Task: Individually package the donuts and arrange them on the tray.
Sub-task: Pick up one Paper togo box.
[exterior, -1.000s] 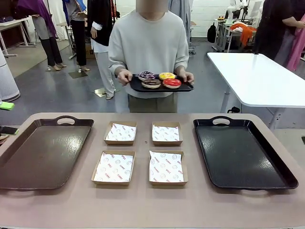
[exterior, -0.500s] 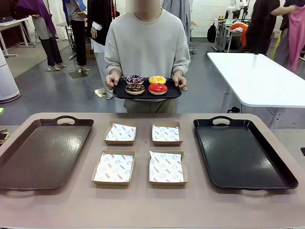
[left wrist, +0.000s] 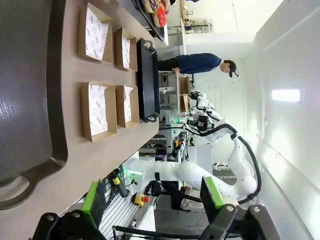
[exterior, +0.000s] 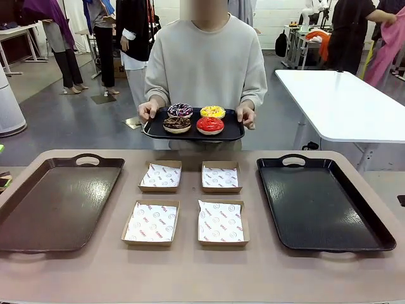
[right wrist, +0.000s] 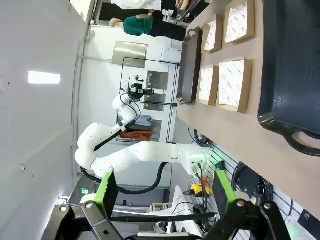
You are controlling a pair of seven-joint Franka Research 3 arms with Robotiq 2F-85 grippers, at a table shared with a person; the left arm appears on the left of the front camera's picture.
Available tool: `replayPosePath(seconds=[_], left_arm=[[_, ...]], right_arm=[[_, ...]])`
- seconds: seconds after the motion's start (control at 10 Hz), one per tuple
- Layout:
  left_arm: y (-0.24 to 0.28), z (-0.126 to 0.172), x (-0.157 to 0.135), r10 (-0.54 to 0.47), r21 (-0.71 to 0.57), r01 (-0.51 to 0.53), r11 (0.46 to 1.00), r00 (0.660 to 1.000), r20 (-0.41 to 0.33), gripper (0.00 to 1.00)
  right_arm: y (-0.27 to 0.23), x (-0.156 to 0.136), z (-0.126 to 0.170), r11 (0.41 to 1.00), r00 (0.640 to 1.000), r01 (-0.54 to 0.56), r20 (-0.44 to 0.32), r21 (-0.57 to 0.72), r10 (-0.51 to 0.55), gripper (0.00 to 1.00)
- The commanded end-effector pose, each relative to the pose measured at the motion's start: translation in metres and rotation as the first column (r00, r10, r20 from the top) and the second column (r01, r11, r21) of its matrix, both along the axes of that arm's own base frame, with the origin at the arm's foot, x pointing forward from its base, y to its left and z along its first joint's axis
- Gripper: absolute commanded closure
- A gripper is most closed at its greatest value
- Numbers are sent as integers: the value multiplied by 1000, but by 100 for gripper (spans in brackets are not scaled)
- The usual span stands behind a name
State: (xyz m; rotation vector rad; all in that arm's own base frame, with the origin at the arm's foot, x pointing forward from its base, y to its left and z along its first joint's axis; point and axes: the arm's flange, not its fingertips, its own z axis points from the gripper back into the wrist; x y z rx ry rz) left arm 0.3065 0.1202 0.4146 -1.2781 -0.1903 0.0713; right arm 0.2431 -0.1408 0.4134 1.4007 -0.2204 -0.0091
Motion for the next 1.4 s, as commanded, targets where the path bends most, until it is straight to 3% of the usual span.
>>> replayPosePath(seconds=[0.0,1.3], left_arm=[[1,1,1,7,-5,-7,1000,1000,5,0],[1,1,1,7,-5,-7,1000,1000,5,0]], right_arm=[[-2,-1,0,1000,1000,1,6,10,-1,0],[-2,-1,0,1000,1000,1,6,10,-1,0]])
